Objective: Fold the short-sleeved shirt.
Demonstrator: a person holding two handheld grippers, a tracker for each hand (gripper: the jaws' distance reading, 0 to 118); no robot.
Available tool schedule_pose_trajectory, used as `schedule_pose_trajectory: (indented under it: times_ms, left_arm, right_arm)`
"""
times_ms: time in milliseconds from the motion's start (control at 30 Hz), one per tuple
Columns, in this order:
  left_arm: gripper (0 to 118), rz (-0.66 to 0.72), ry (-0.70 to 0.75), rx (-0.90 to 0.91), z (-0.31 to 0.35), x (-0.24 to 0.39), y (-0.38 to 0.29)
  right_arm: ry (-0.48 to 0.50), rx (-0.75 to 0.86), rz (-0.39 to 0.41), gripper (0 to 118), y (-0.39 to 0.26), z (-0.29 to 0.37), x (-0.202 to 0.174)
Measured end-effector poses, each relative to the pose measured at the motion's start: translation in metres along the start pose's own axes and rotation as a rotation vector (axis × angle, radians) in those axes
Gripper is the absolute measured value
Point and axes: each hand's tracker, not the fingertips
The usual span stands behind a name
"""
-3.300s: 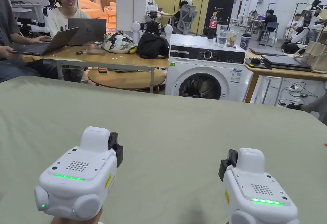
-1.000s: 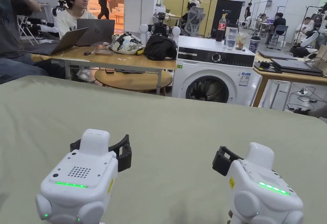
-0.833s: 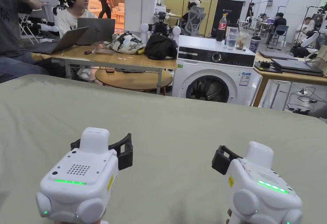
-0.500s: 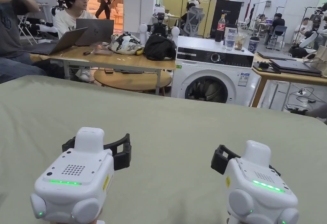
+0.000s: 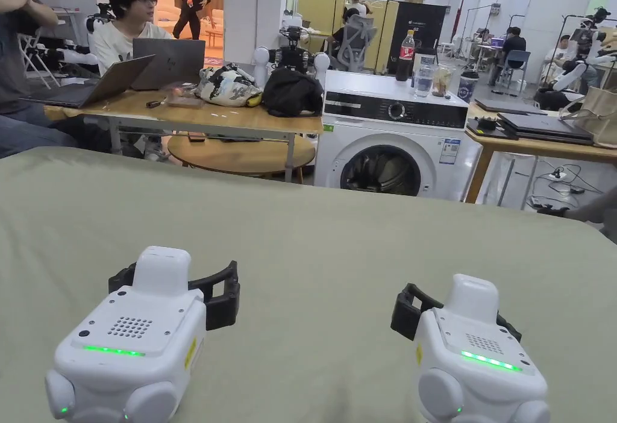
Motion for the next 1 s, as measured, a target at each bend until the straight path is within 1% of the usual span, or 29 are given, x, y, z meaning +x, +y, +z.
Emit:
schedule_pose_trajectory:
  times_ms: [133, 367, 433, 467, 533, 600, 667, 733, 867, 1000]
  left_arm:
    - [91, 0.024, -0.015, -0.005, 0.001, 0.0, -0.002]
    - [91, 0.004, -0.022, -0.01, 0.002, 0.006, -0.005]
    - [91, 0.001, -0.023, -0.011, 0.002, 0.007, -0.006]
    - [91, -0.001, -0.023, -0.012, 0.002, 0.007, -0.007]
    - [91, -0.006, -0.022, -0.017, 0.001, 0.008, -0.008]
    - [91, -0.009, -0.021, -0.019, 0.0, 0.007, -0.008]
    - [91, -0.008, -0.018, -0.021, 0.0, 0.007, -0.008]
    - [91, -0.003, -0.019, -0.021, -0.001, 0.005, -0.008]
    - [91, 0.004, -0.011, -0.017, -0.001, 0.003, -0.007]
    - [91, -0.002, -0.003, -0.016, -0.002, 0.002, -0.007]
  right_arm:
    - [-0.009, 0.006, 0.003, 89, -0.006, 0.001, 0.003]
    - [0.002, 0.026, 0.033, 89, -0.008, 0.006, 0.002]
    - [-0.013, 0.012, 0.045, 89, -0.007, 0.004, -0.001]
    - [0.002, 0.013, 0.046, 89, -0.007, 0.004, 0.0]
    - [0.026, 0.022, 0.038, 89, -0.006, 0.005, 0.002]
    - [0.007, 0.018, 0.024, 89, -0.003, 0.005, 0.001]
    - [0.027, -0.001, -0.016, 89, 0.0, 0.004, 0.005]
    - [0.052, -0.03, -0.039, 89, 0.003, 0.001, 0.008]
    - [0.077, -0.048, -0.034, 89, 0.005, -0.004, 0.011]
    - [0.117, -0.026, -0.02, 89, 0.0, -0.005, 0.011]
